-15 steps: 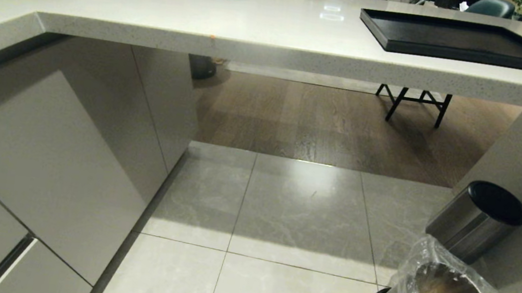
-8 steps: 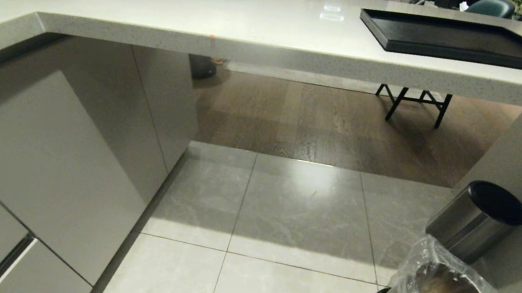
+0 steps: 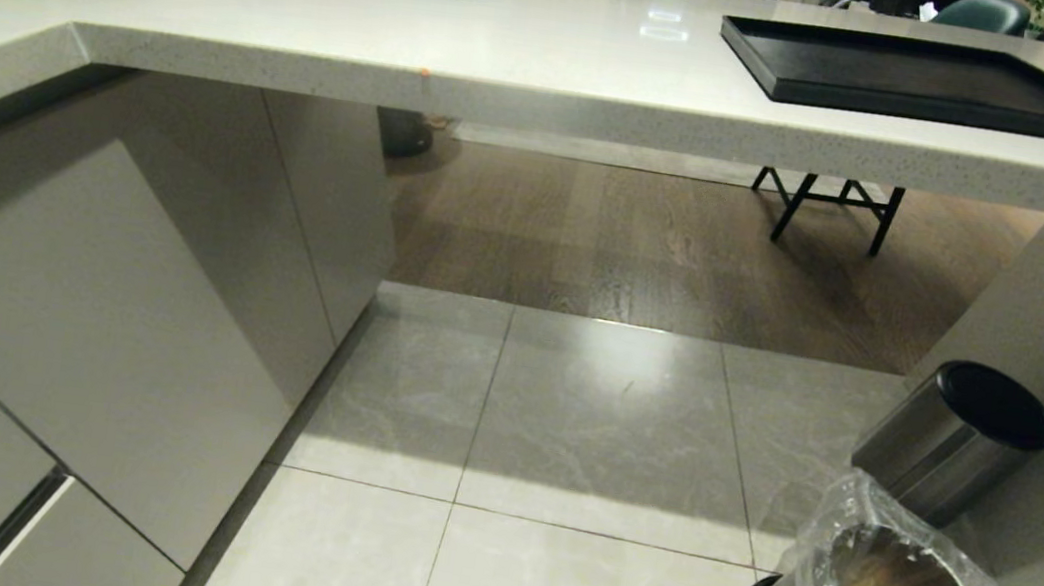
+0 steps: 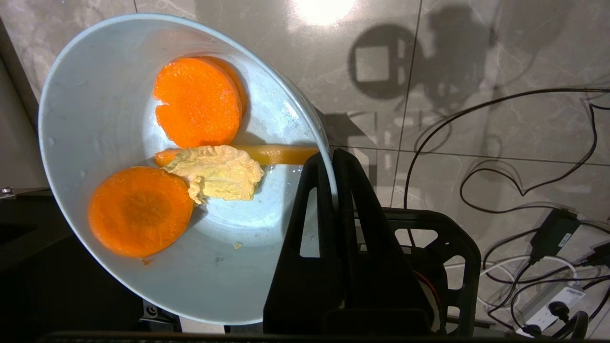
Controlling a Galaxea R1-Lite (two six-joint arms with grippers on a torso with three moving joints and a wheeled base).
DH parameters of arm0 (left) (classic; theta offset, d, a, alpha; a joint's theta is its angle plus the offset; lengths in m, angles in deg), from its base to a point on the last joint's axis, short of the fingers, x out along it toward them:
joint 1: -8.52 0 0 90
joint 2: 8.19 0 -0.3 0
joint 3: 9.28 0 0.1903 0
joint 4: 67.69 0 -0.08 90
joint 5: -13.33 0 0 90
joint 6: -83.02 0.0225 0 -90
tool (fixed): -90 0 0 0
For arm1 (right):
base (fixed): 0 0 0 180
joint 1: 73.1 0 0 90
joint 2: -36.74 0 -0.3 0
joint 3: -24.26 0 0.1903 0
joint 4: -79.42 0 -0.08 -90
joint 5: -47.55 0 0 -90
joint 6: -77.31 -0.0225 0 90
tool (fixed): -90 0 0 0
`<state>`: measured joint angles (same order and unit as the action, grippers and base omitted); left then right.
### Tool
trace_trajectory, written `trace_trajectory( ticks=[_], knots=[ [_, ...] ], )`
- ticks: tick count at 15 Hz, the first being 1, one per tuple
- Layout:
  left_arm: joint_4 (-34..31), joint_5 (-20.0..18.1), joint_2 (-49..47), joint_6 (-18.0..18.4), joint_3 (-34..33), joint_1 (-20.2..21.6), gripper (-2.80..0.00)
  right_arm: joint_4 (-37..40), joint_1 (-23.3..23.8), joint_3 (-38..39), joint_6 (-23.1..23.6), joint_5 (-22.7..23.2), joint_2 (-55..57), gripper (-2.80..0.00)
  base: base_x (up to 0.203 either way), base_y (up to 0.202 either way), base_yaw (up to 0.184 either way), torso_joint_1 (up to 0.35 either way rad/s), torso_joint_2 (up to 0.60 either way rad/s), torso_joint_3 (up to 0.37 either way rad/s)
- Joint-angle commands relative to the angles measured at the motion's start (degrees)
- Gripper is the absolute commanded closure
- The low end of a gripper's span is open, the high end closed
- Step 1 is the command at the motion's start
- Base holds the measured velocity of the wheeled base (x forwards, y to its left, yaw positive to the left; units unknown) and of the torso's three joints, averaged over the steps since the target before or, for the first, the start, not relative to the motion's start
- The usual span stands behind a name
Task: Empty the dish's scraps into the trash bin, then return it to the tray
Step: Move the bowl over the trash can
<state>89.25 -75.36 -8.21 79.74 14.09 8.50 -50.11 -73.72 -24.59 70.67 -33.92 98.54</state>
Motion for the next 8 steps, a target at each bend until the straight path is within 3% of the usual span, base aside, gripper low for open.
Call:
trace_trajectory(
  ticks=[1,8],
  knots=[
    [0.0,0.0,-0.1,0.0,0.0,0.0,0.00,0.1,0.0,0.2,0.1,0.1,0.1,0.00,0.000,0.000,0.000,0.000,0.00,0.000],
    [0.0,0.0,-0.1,0.0,0.0,-0.1,0.00,0.1,0.1,0.1,0.5,-0.1,-0.2,0.00,0.000,0.000,0.000,0.000,0.00,0.000]
  ],
)
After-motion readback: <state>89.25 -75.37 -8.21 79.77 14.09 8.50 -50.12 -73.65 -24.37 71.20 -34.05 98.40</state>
